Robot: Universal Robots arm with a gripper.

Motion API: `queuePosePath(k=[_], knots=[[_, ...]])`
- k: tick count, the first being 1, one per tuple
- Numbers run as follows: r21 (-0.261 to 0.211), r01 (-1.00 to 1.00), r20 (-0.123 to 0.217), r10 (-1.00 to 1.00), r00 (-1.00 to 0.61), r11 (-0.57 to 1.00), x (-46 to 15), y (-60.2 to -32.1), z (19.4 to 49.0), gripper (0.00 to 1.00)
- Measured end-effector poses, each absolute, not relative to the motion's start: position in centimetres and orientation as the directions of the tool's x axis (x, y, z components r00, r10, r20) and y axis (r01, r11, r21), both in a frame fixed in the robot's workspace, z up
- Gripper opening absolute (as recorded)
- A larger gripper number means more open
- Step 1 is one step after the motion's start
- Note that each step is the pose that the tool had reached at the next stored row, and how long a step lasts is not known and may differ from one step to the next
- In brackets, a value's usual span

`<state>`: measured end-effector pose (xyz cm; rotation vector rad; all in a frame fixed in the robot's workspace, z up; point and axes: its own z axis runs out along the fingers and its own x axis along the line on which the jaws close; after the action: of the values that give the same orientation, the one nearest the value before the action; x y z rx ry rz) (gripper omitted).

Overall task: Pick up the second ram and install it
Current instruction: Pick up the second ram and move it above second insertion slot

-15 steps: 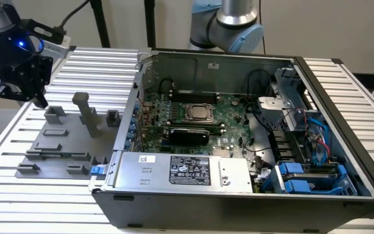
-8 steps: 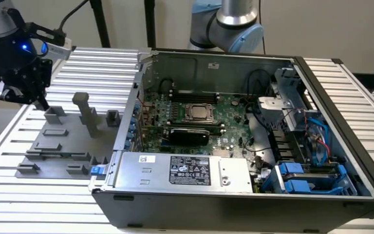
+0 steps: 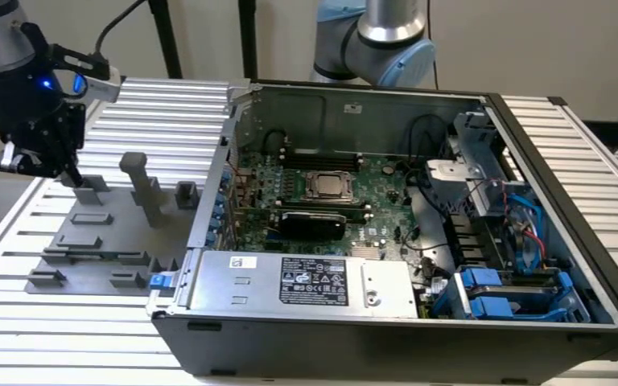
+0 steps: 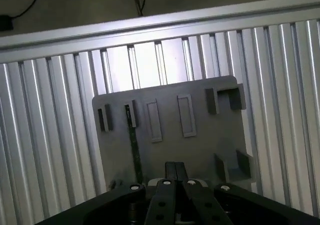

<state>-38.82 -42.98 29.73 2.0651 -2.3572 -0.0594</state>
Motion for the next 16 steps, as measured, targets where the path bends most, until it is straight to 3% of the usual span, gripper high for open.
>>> queuePosePath(k=[16], knots=[[0.033,-0.999,-0.020,-0.999,-0.044,0.044,-38.5,-44.7,28.6,0.00]])
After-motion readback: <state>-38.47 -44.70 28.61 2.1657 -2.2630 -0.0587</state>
